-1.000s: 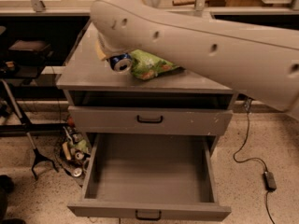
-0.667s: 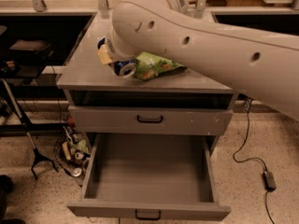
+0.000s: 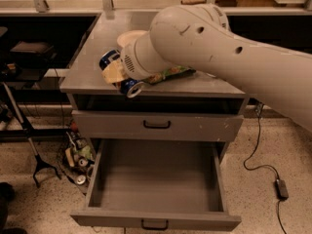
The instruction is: Place pepsi can into middle drawer
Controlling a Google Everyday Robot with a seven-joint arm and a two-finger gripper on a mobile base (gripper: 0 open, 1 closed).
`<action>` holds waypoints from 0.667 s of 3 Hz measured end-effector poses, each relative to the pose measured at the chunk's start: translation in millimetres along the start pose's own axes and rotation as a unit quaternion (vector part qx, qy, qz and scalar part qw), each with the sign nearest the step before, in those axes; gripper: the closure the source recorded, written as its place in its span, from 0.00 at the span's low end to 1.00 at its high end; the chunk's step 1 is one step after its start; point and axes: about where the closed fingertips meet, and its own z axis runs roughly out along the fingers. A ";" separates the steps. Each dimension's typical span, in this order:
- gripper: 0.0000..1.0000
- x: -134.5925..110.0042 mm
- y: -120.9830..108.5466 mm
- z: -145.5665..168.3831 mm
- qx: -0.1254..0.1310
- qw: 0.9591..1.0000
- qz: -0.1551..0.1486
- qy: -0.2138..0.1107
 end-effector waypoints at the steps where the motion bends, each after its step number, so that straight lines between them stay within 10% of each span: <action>1: 1.00 17.4 18.0 2.4 -0.063 0.998 -0.024 0.014; 2: 1.00 18.5 21.9 2.2 -0.069 0.995 -0.067 0.013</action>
Offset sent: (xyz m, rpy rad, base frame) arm -0.0186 0.0074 -0.0129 0.0182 0.0413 0.1221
